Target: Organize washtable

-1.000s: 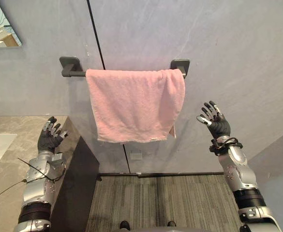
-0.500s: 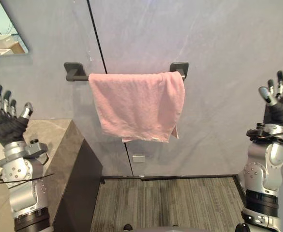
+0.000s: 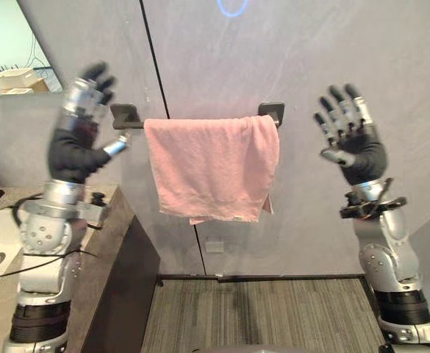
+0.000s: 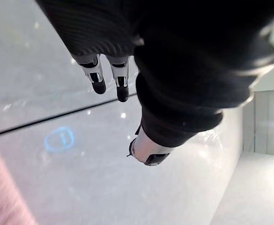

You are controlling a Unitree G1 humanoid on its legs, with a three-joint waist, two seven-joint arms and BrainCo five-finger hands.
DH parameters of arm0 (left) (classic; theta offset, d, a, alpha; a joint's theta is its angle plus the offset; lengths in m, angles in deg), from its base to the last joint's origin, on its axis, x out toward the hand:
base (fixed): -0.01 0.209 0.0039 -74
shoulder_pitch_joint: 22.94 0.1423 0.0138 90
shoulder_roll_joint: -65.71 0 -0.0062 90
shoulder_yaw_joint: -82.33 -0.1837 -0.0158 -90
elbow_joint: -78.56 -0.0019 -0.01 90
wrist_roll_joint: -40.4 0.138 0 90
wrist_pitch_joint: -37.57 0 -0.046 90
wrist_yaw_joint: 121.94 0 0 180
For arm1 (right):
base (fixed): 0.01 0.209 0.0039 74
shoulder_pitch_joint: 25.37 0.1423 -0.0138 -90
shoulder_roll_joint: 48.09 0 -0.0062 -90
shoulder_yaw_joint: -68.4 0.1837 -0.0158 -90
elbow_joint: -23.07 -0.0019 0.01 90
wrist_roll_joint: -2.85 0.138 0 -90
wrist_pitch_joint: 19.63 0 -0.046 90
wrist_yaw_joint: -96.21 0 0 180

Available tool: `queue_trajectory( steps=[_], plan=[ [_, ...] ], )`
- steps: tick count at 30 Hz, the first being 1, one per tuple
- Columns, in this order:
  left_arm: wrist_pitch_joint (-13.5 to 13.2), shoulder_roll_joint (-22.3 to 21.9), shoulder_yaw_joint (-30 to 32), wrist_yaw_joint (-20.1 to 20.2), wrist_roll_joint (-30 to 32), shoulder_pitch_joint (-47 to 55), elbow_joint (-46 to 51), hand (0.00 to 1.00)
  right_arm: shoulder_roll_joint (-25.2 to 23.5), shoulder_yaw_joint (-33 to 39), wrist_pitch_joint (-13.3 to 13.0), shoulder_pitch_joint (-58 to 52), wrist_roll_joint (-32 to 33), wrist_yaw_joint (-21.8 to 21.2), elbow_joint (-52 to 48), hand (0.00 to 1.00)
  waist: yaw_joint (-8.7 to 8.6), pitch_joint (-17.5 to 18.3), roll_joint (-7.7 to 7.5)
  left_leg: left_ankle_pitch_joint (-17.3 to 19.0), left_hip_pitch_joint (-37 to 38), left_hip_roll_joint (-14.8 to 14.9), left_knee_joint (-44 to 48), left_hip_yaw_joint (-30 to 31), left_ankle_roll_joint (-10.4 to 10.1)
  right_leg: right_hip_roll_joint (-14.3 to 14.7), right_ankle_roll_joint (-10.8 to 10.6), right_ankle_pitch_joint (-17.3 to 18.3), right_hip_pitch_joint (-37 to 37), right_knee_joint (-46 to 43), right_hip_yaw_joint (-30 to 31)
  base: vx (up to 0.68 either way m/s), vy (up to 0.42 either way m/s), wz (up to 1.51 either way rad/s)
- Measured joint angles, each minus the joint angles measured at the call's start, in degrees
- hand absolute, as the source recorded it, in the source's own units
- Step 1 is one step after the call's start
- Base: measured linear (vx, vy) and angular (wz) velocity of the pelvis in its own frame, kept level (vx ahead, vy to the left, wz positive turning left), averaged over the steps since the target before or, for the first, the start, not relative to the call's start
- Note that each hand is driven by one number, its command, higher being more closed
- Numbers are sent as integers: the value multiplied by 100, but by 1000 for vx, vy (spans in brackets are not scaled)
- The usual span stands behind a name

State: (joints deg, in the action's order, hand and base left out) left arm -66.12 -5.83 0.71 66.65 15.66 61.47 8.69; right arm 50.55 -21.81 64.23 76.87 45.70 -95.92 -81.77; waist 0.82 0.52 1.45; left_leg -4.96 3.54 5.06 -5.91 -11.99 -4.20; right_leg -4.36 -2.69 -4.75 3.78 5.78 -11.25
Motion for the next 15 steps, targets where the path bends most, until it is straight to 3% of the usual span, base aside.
queue_trajectory(
  steps=[6,11,15],
  plan=[
    [325,192,-1081,511,-445,-18,-774,0,467,-1178,300,504,519,-311,857,0,-9,-2,-32,-25,-24,-18,0,-30,34,-12,-33,-42,-18,-21,42,14,-2,-4],
    [502,257,-1616,530,-617,-219,-1571,0,659,-1832,481,876,880,-314,1435,0,0,-54,-52,-27,-182,4,0,-70,35,15,-6,-62,-216,-64,99,0,-10,-5],
    [594,387,-1984,573,-733,-771,-2172,0,685,-2310,538,1339,972,-302,1709,0,6,-185,-158,-72,-379,41,0,-80,46,23,49,-127,-422,-57,133,-9,-6,-3]
  ],
)
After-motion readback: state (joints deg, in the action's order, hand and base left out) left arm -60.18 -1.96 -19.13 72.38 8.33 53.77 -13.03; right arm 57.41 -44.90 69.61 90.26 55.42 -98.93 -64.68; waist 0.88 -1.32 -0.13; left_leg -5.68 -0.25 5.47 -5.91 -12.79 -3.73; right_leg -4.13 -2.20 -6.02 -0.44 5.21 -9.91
